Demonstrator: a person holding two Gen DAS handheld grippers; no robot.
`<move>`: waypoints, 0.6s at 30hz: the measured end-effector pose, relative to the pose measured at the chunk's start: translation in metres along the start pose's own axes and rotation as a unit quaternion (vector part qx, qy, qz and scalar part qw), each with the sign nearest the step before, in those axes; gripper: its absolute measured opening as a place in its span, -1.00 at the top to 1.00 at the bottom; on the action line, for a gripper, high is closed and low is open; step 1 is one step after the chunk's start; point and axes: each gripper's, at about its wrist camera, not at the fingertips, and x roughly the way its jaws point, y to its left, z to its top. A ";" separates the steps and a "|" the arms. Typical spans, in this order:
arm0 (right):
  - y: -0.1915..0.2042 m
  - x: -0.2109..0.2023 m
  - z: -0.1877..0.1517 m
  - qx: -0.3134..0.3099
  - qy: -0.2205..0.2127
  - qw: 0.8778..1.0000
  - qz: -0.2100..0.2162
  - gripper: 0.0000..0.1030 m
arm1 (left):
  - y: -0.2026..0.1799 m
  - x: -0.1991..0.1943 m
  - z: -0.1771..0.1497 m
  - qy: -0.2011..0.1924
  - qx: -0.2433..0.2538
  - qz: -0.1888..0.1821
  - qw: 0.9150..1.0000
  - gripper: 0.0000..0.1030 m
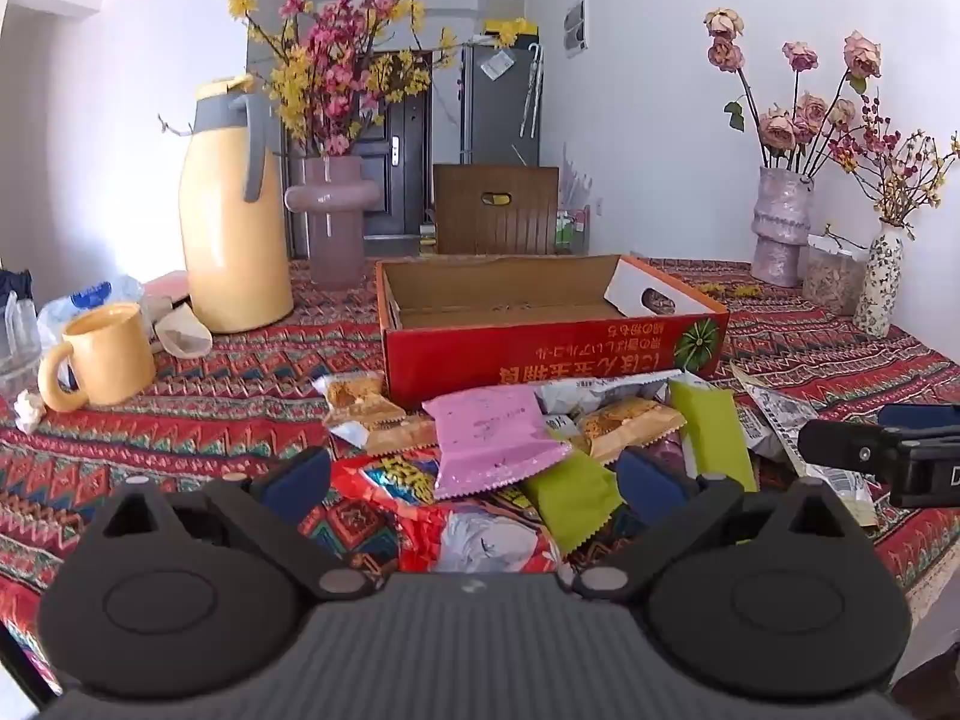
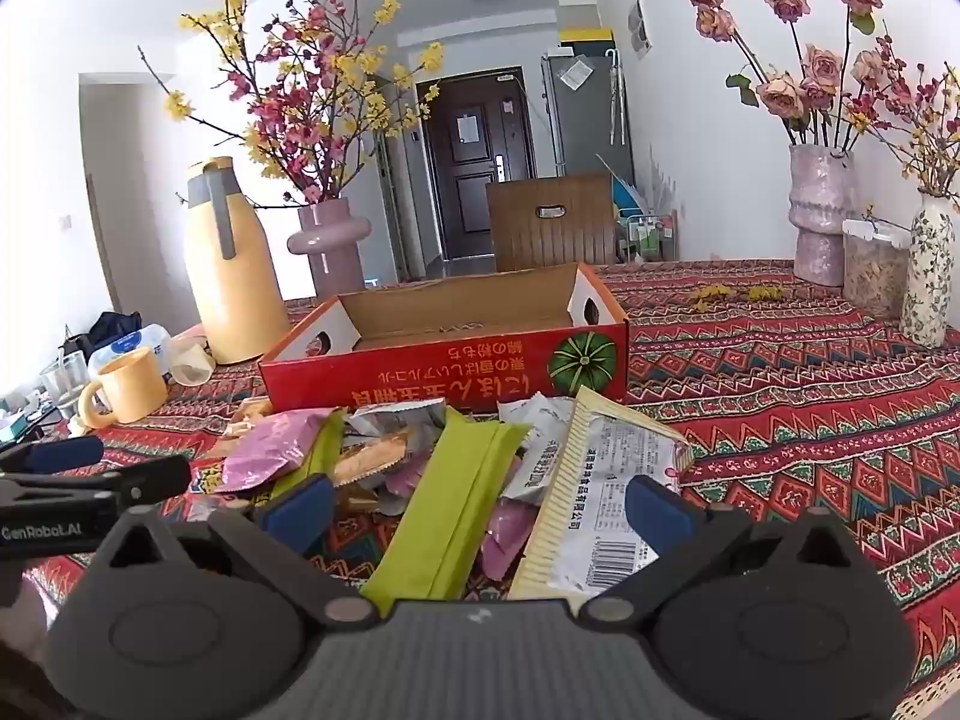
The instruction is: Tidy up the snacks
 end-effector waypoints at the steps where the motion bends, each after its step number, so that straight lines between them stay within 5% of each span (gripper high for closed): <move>1: 0.001 0.000 0.000 -0.009 0.000 1.000 -0.003 -1.00 | 0.004 -0.001 -0.001 0.001 -0.016 -0.003 1.000 -1.00; 18: 0.003 0.000 -0.002 -0.007 0.002 1.000 0.000 -1.00 | 0.007 -0.001 -0.002 0.005 -0.027 0.004 1.000 -1.00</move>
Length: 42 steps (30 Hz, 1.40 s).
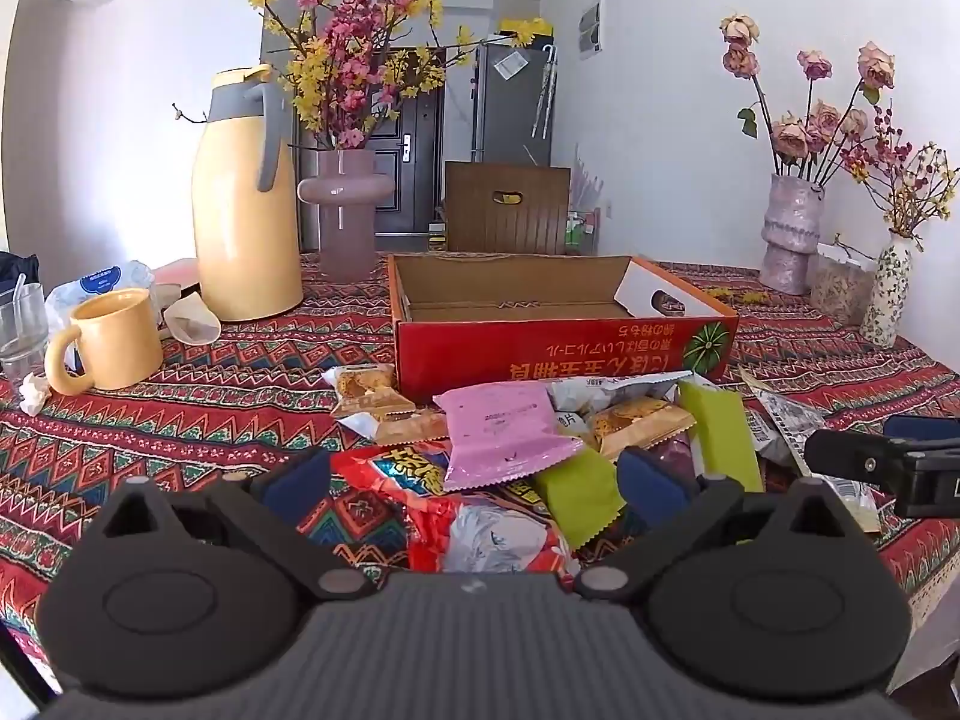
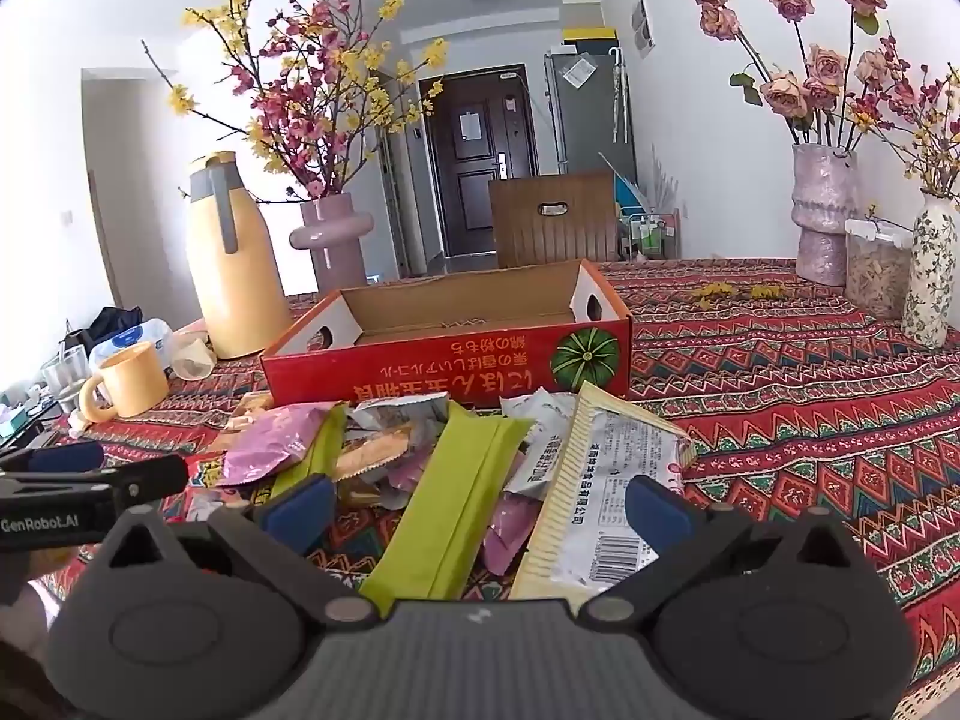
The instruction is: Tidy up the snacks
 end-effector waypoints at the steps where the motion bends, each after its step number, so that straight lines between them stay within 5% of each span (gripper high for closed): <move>1: 0.000 0.000 0.000 0.000 0.000 1.000 0.000 -1.00 | 0.000 0.000 0.000 0.000 0.000 0.000 1.000 -1.00; 42: -0.002 0.003 -0.003 0.001 0.005 1.000 -0.002 -1.00 | 0.001 -0.001 0.000 -0.004 0.000 -0.001 1.000 -1.00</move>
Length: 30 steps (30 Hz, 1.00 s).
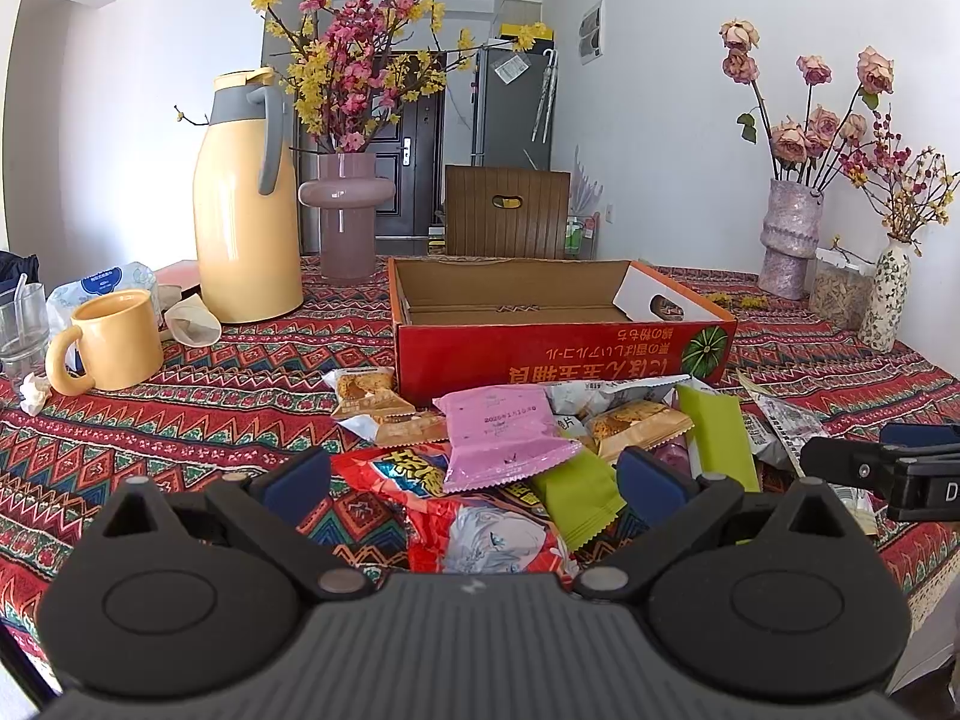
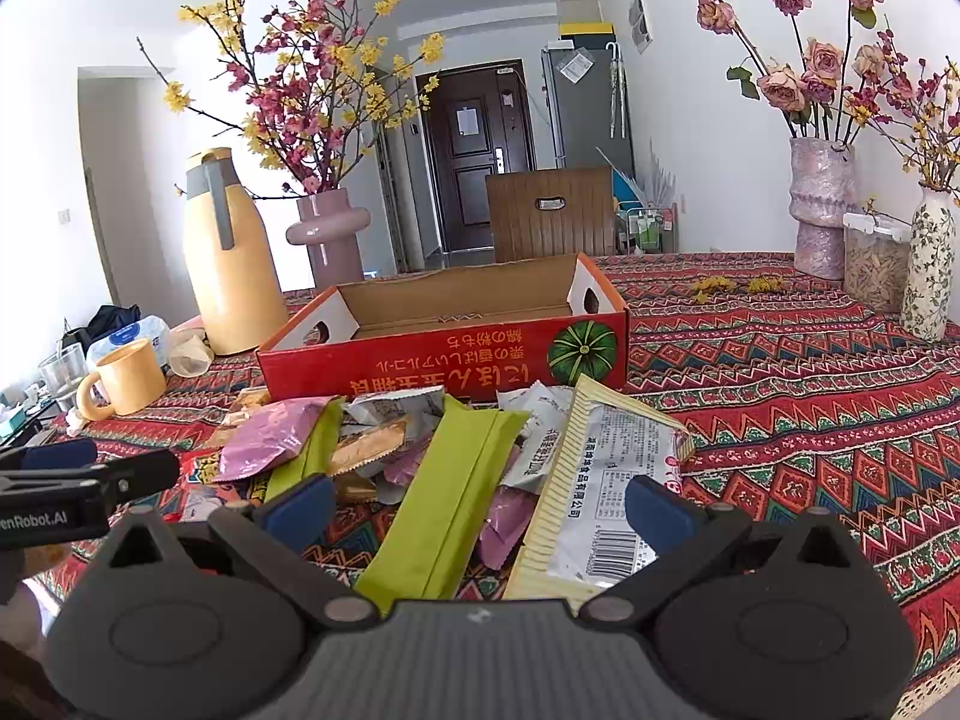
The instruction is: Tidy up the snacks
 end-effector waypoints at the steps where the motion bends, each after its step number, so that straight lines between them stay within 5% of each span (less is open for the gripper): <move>1: 0.000 0.000 0.000 0.000 0.000 1.000 0.000 -1.00 | 0.000 0.000 0.000 0.000 0.000 0.000 1.000 -1.00; 30: 0.000 0.000 0.001 -0.001 0.006 1.000 -0.002 -1.00 | 0.001 -0.004 0.001 -0.006 -0.002 -0.002 1.000 -1.00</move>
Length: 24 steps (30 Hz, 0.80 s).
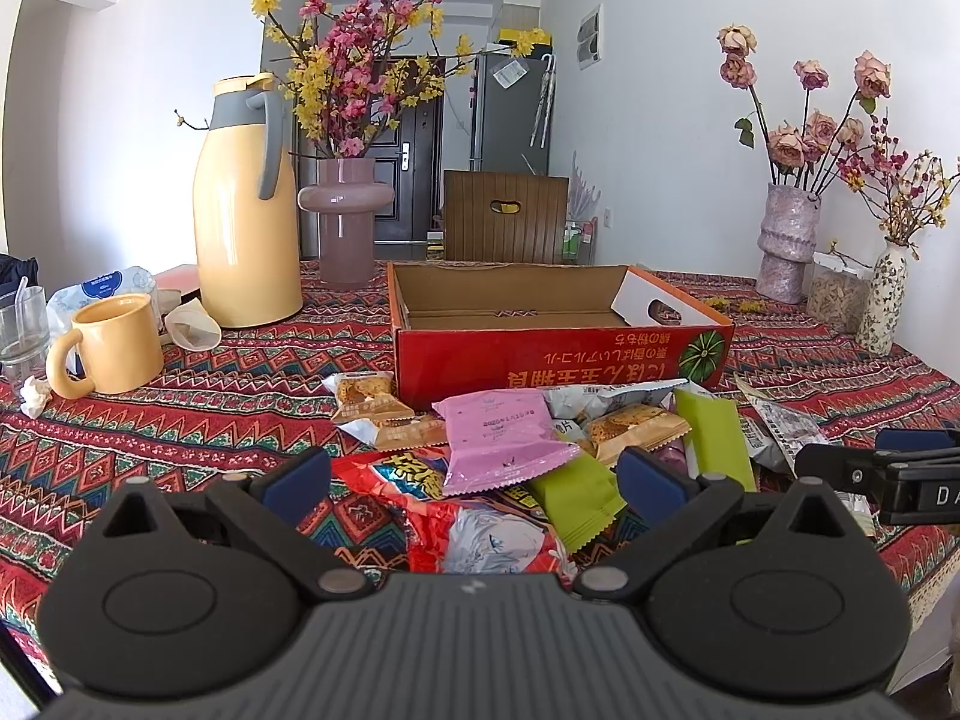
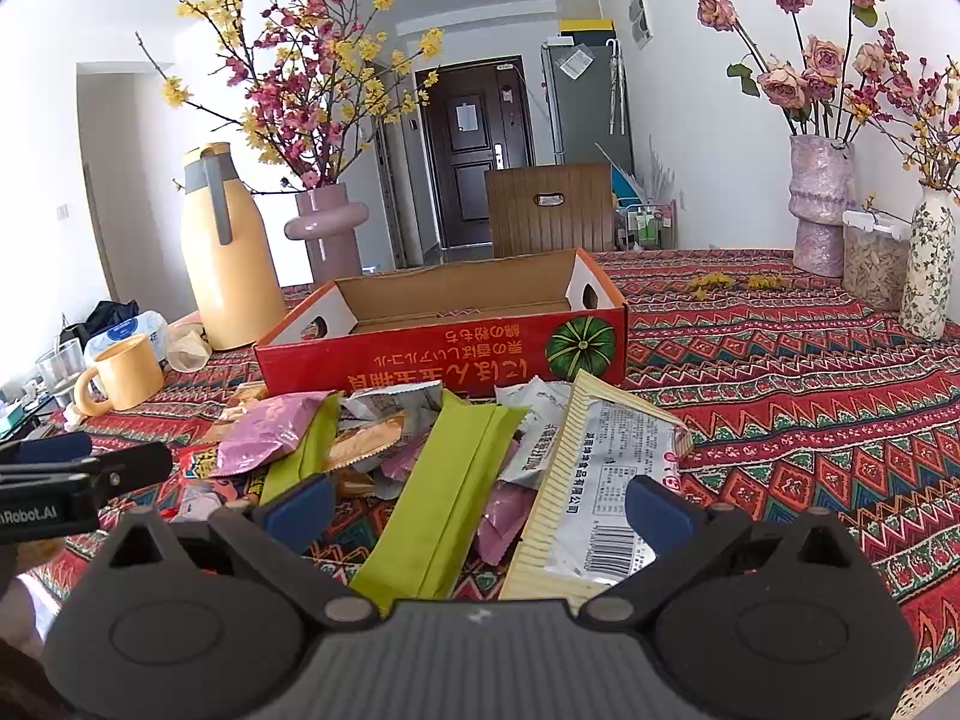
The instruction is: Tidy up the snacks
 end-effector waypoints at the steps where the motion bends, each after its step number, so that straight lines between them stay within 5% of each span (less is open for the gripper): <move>1: 0.000 0.000 0.000 0.000 0.000 1.000 0.001 -1.00 | 0.000 0.000 0.000 0.000 0.000 0.000 1.000 -1.00; 24: -0.005 0.007 -0.001 0.000 0.006 1.000 -0.007 -1.00 | 0.002 0.005 0.000 0.007 -0.004 0.002 1.000 -1.00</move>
